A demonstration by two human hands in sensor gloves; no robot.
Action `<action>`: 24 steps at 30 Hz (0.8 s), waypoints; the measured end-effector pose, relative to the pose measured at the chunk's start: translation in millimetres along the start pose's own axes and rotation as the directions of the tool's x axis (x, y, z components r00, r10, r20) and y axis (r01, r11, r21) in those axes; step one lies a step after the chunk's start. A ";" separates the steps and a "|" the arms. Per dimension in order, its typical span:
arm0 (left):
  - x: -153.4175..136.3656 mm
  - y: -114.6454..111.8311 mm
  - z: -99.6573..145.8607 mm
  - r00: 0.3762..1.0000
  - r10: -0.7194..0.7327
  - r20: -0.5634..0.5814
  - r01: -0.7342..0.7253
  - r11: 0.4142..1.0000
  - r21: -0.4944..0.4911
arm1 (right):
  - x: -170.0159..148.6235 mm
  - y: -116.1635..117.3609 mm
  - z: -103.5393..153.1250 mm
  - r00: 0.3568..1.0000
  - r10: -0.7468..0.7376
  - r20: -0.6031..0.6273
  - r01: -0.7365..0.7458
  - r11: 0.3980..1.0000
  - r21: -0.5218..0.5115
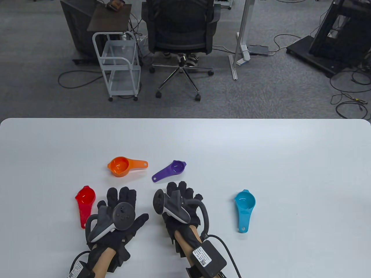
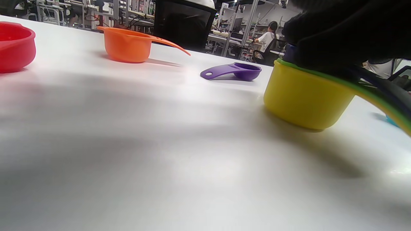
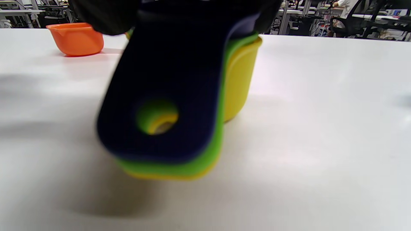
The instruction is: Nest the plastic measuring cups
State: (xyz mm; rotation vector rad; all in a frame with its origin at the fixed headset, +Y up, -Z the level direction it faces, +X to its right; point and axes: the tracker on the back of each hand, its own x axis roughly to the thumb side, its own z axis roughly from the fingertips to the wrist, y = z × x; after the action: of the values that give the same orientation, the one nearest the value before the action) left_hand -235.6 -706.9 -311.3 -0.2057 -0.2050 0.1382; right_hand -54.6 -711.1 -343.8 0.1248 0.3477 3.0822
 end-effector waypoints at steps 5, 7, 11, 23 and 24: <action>0.4 0.6 0.8 1.000 -0.001 -0.007 0.001 1.000 -0.015 | -0.7 4.4 -1.4 1.000 0.015 0.004 -0.015 1.000 0.010; 0.3 1.0 1.3 1.000 -0.002 -0.012 0.002 1.000 -0.018 | -0.5 5.5 -1.7 1.000 0.022 0.003 -0.022 1.000 0.012; -0.4 1.7 1.6 1.000 -0.004 -0.021 0.003 1.000 -0.027 | -2.7 5.6 -0.2 0.999 0.029 0.013 -0.029 0.999 0.019; -20.4 25.5 -34.1 0.988 -0.082 -0.130 0.089 0.995 0.053 | -111.8 -15.8 55.0 0.999 0.047 0.019 -0.044 0.986 -0.164; -20.8 28.9 -42.1 0.982 -0.123 -0.141 0.132 0.990 0.053 | -120.0 -9.1 56.6 0.998 0.055 0.021 -0.051 0.985 -0.165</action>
State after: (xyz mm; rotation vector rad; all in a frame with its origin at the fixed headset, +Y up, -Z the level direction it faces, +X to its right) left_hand -250.0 -690.0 -361.8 -0.1389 -0.0765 0.0025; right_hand 70.0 -695.2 -299.9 0.1699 0.0888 3.1421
